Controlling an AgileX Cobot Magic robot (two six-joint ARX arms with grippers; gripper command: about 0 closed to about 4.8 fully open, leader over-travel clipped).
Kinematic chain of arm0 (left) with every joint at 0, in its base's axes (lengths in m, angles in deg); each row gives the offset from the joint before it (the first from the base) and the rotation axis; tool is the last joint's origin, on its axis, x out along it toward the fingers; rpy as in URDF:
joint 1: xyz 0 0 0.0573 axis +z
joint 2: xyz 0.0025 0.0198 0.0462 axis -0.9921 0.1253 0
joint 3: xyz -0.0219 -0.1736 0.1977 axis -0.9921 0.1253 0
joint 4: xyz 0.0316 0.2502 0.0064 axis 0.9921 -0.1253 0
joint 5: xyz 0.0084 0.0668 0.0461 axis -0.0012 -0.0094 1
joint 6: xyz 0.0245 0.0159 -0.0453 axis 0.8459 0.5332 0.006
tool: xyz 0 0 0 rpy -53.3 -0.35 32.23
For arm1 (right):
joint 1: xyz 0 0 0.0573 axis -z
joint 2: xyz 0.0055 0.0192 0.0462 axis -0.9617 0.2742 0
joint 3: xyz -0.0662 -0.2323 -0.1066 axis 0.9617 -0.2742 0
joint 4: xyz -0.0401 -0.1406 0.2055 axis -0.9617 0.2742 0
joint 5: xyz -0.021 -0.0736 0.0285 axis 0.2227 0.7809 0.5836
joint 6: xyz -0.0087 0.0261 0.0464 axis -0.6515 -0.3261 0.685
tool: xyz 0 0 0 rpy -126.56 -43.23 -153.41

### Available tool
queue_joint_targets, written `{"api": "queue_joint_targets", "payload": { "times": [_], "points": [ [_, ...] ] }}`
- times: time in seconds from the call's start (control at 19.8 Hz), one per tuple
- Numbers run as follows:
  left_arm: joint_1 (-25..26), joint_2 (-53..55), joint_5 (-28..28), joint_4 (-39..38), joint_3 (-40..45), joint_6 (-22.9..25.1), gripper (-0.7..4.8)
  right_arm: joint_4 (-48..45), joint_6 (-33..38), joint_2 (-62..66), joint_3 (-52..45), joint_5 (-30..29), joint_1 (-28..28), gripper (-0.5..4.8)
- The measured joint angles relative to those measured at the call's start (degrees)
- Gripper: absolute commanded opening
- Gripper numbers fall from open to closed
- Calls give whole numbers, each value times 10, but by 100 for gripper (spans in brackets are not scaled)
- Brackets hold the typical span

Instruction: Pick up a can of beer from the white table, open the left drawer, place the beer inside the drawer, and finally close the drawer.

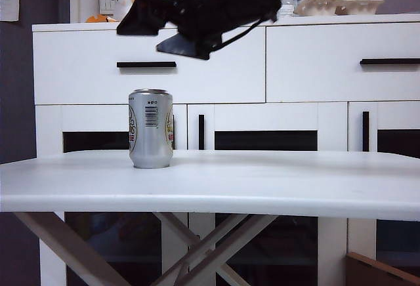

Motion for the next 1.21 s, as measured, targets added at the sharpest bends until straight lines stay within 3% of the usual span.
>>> {"api": "queue_joint_targets", "payload": {
  "times": [0.4,1.21],
  "points": [
    [0,7,0,0,0,0,-6,-61,0,78,4,30,1,479],
    [0,18,0,-1,0,0,-6,-22,3,180,65,41,1,479]
  ]
}}
